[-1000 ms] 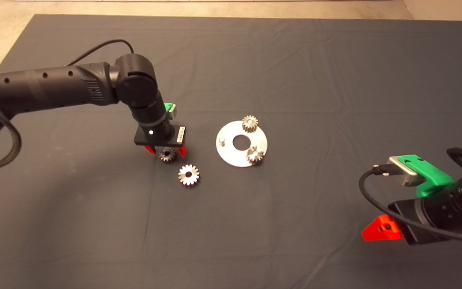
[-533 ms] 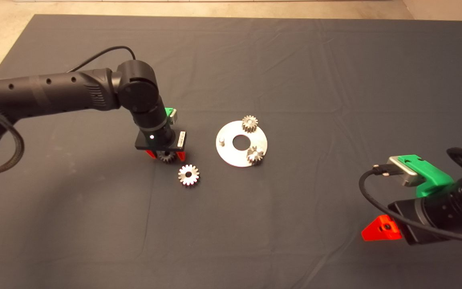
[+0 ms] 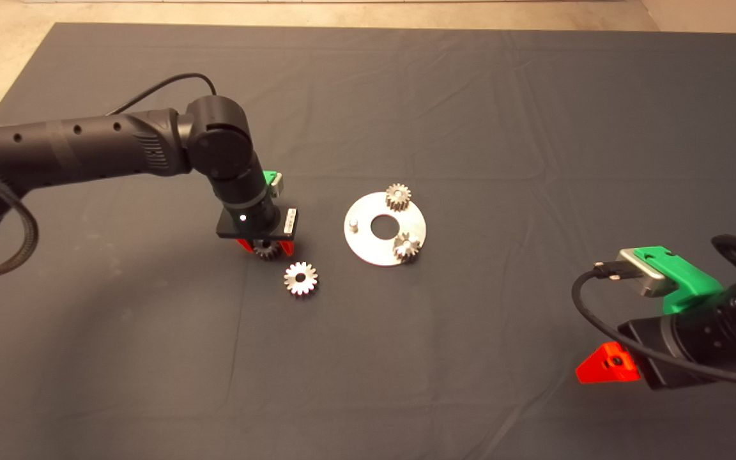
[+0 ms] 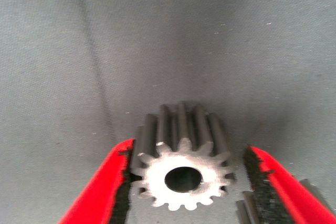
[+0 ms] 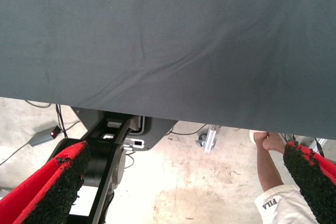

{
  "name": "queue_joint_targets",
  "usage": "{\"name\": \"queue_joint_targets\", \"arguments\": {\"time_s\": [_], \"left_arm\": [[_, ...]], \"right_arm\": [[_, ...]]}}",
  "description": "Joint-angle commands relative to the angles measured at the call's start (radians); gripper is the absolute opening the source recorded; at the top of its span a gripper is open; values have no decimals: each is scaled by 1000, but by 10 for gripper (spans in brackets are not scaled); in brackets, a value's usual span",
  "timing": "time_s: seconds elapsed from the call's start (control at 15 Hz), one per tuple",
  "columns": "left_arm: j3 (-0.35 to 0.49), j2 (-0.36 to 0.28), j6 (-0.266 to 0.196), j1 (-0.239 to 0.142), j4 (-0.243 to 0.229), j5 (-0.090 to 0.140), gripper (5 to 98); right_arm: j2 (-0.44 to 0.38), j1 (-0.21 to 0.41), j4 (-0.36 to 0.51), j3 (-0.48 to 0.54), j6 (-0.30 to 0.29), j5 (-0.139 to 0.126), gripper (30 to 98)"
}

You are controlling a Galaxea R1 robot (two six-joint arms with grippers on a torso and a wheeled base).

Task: Remove an incorrectly installed larger gear and replace it with the correct smaller gear

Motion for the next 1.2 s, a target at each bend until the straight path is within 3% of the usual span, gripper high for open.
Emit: {"name": "queue_joint_targets", "arguments": {"time_s": [0.0, 0.53, 1.13], "left_arm": [[7, -6, 2, -14, 8, 2, 511], [7, -6, 2, -14, 8, 2, 416], [12, 1, 11, -14, 7, 2, 385]], "right_arm": [[1, 12, -5, 5, 2, -124, 976], [1, 12, -4, 4, 2, -124, 976], [3, 11, -4, 4, 2, -124, 976]]}}
